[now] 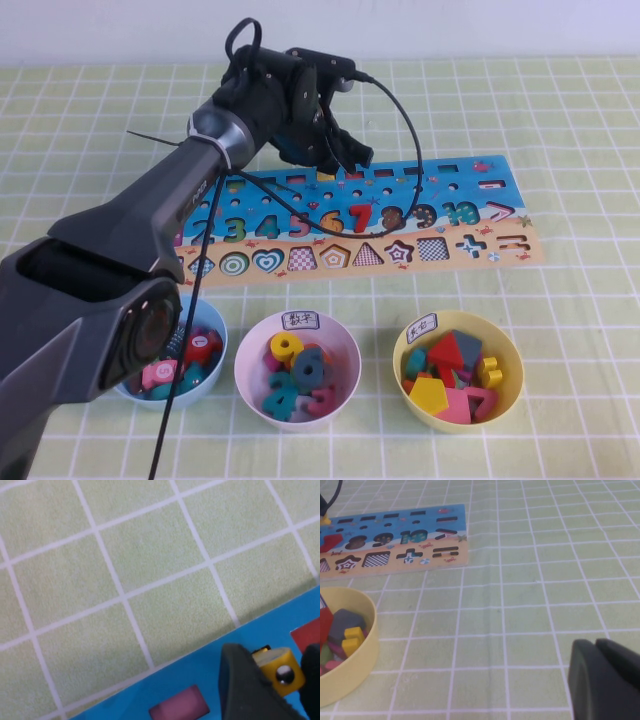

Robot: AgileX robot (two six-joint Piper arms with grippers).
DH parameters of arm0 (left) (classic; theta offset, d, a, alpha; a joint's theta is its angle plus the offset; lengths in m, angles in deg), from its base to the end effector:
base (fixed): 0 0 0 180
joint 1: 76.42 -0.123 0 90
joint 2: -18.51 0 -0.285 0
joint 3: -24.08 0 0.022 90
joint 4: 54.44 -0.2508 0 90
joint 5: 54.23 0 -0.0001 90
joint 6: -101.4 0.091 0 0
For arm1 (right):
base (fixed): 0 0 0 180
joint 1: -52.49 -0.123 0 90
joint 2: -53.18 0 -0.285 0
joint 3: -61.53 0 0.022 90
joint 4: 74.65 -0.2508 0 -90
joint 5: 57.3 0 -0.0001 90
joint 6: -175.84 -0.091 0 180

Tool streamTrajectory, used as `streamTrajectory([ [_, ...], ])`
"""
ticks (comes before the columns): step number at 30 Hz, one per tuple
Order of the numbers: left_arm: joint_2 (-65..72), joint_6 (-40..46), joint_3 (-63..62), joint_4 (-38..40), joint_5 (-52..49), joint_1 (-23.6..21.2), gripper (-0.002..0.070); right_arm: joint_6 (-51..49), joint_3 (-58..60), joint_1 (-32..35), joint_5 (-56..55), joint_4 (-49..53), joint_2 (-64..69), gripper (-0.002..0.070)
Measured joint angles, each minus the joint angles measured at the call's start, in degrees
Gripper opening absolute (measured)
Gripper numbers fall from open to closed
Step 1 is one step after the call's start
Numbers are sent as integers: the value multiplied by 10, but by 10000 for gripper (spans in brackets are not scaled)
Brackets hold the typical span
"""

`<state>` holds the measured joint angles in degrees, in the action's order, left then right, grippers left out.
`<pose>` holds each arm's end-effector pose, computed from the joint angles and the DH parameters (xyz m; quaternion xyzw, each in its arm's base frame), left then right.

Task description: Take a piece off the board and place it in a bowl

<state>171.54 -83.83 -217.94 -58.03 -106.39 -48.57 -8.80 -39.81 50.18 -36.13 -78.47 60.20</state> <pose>0.4969 -0.2575 0.1971 0.1962 0.9279 -0.0616 0.3111 0.0525 0.0043 0.1723 0.0341 0.8021 0.0642 0.5927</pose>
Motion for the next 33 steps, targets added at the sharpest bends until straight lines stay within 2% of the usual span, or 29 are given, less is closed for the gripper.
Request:
streamTrajectory([
  [14,-80,-1,0,-36,-25,0,196,0,0,0,0,0,0,-17],
  [22,-183,45,11,-71,-103,0,195,0,0,0,0,0,0,-17],
  [29,-303,52,119,-113,-124,0,195,0,0,0,0,0,0,-17],
  [33,-379,49,255,-120,-92,-1,195,0,0,0,0,0,0,-17],
])
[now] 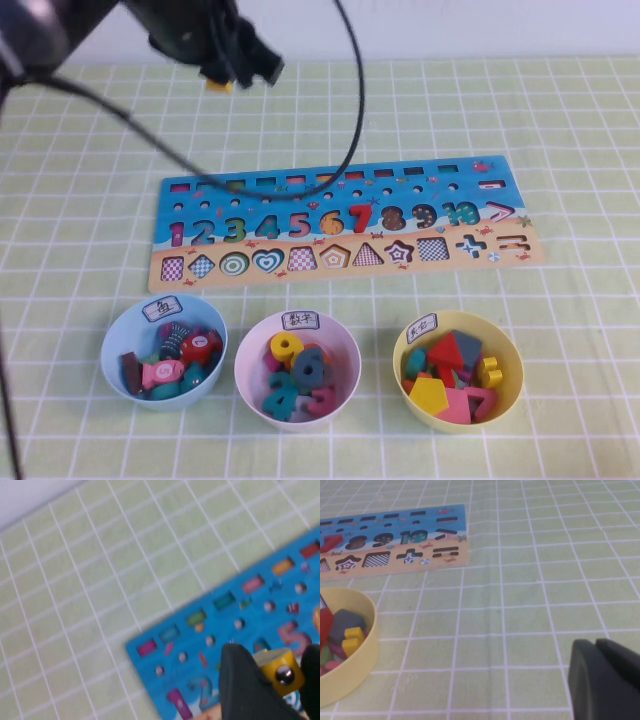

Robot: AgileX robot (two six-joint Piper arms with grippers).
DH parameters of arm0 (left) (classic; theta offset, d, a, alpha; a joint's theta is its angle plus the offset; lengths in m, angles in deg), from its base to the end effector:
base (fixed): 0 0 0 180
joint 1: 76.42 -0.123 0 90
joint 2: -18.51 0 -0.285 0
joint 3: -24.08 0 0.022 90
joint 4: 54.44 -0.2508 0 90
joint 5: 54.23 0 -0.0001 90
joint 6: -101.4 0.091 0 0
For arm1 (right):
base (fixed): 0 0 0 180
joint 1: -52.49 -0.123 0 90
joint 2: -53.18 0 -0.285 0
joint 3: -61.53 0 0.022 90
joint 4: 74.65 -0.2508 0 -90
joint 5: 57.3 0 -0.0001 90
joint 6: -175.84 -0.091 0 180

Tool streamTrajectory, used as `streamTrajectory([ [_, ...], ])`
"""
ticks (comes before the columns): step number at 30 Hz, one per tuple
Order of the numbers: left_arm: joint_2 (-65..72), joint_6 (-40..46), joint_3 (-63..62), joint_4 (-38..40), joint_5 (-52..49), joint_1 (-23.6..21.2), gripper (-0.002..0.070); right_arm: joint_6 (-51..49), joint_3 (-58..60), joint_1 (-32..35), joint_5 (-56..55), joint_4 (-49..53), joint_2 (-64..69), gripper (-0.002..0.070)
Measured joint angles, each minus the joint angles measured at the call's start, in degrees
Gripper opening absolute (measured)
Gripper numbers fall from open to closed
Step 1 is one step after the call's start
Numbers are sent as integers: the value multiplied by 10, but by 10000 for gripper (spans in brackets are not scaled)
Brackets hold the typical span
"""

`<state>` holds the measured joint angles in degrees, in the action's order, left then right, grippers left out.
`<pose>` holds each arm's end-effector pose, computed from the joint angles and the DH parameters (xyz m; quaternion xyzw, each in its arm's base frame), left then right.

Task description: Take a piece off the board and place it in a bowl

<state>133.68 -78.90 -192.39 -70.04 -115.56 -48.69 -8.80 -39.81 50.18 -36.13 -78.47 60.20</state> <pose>0.3823 -0.1767 0.3847 0.2407 0.8997 0.0482 0.3610 0.0525 0.0043 0.1723 0.0341 0.8021 0.0642 0.5927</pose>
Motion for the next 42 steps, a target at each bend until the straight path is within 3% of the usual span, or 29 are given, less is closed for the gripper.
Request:
streamTrajectory([
  [10,-247,-76,410,-2,122,-1,195,0,0,0,0,0,0,-17],
  [16,-337,-128,570,0,166,-2,195,0,0,0,0,0,0,-17],
  [22,-359,-151,647,0,233,-2,195,0,0,0,0,0,0,-17],
  [30,-292,-149,653,0,278,-2,196,0,0,0,0,0,0,-17],
  [32,-268,-147,653,0,282,-2,231,0,0,0,0,0,0,-17],
  [38,-229,-155,654,0,299,-2,498,0,0,0,0,0,0,-17],
  [42,-244,-155,654,0,312,-2,523,0,0,0,0,0,0,-17],
])
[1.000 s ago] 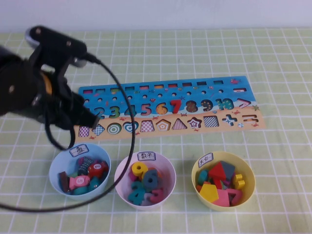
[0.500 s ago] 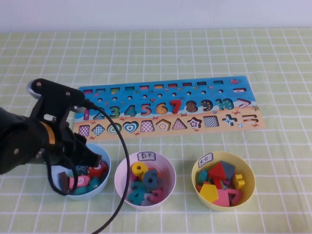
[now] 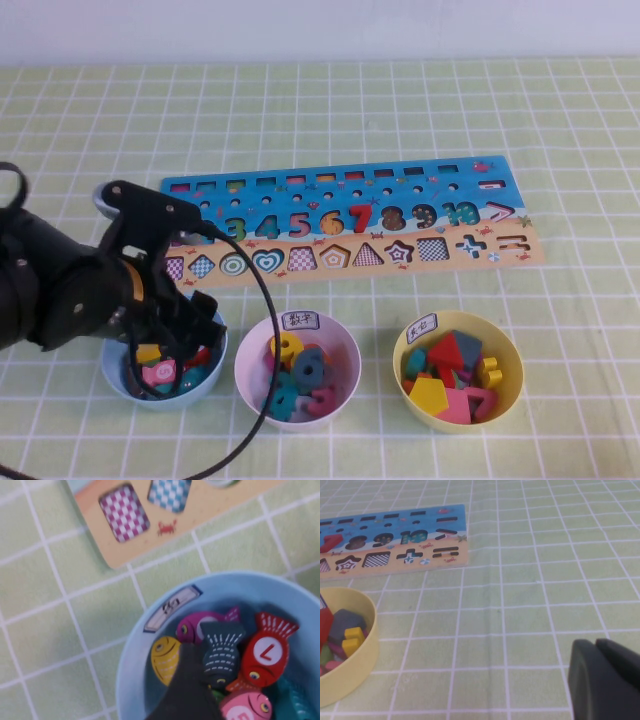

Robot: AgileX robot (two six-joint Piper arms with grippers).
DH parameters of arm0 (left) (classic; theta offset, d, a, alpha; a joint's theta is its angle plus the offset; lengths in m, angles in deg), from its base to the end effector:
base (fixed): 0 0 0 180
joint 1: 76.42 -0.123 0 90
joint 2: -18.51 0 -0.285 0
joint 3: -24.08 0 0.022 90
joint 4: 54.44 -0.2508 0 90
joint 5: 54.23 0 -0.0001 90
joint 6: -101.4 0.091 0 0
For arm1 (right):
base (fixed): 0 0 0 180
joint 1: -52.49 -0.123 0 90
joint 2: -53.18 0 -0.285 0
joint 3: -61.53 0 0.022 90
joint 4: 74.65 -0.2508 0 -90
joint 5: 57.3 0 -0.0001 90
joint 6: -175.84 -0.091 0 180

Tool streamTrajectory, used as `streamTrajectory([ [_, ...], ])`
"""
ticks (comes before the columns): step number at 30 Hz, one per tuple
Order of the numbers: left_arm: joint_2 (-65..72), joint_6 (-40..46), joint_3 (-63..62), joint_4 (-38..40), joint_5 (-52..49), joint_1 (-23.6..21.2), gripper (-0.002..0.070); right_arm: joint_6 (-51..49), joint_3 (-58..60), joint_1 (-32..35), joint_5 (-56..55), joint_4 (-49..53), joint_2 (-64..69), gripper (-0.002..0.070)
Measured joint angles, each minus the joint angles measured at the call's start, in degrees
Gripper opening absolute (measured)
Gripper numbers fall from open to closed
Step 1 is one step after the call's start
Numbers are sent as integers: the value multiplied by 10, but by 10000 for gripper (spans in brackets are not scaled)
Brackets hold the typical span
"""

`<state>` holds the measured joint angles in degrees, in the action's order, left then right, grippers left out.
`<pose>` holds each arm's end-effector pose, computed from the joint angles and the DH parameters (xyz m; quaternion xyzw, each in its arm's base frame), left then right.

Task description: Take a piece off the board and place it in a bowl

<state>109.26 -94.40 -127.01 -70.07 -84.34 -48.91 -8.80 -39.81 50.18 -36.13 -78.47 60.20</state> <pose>0.2533 -0.1180 0.2258 0.1928 0.9417 -0.0056 0.2757 0.0525 0.0043 0.1723 0.0341 0.8021 0.0642 0.5927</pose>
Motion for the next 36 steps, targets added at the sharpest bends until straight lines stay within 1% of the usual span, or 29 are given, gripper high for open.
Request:
streamTrajectory([
  [1,-12,0,0,0,0,0,503,0,0,0,0,0,0,-17],
  [3,-47,0,0,0,-4,0,428,0,0,0,0,0,0,-17],
  [4,-69,3,0,0,-10,0,365,0,0,0,0,0,0,-17],
  [7,-141,19,1,-1,-24,0,144,0,0,0,0,0,0,-17],
  [8,-169,24,4,-2,-23,0,94,0,0,0,0,0,0,-17],
  [9,-192,27,7,-2,-23,0,62,0,0,0,0,0,0,-17],
  [11,-252,32,23,-2,-14,0,25,0,0,0,0,0,0,-17],
  [16,-400,38,81,19,-6,0,1,0,0,0,0,0,0,-17],
  [20,-501,42,129,26,-20,0,-1,0,0,0,0,0,0,-17],
  [25,-596,45,161,44,-56,0,-2,0,0,0,0,0,0,-17],
  [30,-647,45,168,88,-117,0,-2,0,0,0,0,0,0,-17],
  [36,-653,45,169,92,-179,0,-2,0,0,0,0,0,0,-17],
])
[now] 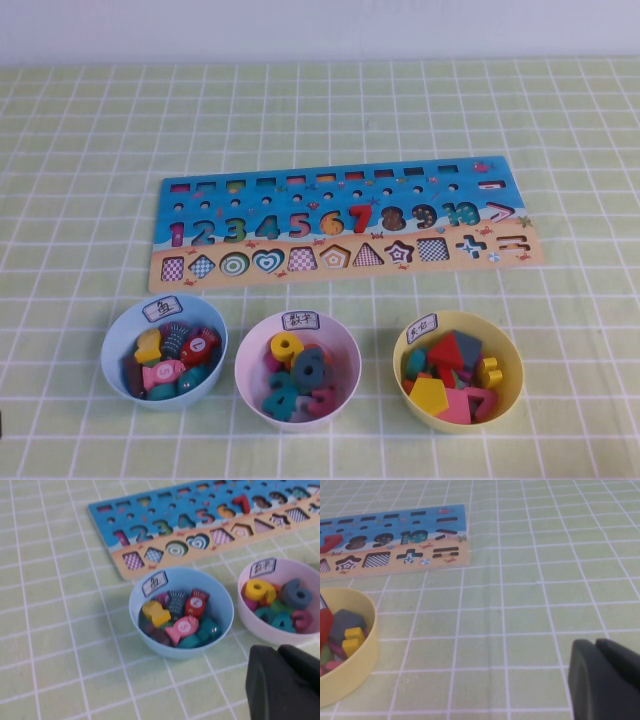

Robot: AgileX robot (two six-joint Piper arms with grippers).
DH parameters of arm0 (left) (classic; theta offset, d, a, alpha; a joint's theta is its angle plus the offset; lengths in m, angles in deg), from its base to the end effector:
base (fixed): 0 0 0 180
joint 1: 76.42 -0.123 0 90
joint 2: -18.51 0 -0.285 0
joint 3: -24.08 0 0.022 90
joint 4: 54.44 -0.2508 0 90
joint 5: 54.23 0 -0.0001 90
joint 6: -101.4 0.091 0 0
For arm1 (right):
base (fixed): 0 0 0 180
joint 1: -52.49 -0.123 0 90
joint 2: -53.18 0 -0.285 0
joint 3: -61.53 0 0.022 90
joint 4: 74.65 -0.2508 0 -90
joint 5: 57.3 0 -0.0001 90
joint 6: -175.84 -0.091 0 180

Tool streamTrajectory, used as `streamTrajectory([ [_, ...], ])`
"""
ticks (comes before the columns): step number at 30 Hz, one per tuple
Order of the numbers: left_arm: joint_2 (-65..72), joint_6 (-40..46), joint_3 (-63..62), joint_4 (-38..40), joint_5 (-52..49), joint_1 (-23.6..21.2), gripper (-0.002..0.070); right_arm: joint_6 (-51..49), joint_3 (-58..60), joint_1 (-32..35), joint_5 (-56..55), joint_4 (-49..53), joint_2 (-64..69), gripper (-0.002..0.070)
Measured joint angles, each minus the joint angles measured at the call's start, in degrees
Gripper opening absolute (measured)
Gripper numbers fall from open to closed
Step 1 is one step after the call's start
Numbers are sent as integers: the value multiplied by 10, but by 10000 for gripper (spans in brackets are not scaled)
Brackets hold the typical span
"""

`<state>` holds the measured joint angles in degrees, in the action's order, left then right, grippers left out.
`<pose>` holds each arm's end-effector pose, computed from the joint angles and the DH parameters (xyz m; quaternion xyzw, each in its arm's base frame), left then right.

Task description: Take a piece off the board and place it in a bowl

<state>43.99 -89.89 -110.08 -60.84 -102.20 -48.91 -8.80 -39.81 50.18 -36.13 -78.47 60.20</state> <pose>0.0500 -0.0175 0.3026 0.1327 0.8514 -0.1160 0.4941 0.0525 0.0043 0.1723 0.0341 0.8021 0.0642 0.5927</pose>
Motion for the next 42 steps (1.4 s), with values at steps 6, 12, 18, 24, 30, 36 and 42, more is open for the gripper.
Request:
streamTrajectory([
  [6,0,1,0,-1,-47,0,-3,0,0,0,0,0,0,-17],
  [12,-2,1,20,-13,-53,0,-3,0,0,0,0,0,0,-17],
  [18,-42,6,120,-17,118,-25,-3,0,0,0,0,0,0,-17],
  [24,-96,44,258,-17,372,-76,-3,0,0,0,0,0,0,-17],
  [30,-142,59,328,-18,470,-139,-3,0,0,0,0,0,0,-17],
  [36,-175,80,328,-18,433,-210,-3,0,0,0,0,0,0,-17],
  [42,-183,87,328,-18,340,-253,-3,0,0,0,0,0,0,-17],
])
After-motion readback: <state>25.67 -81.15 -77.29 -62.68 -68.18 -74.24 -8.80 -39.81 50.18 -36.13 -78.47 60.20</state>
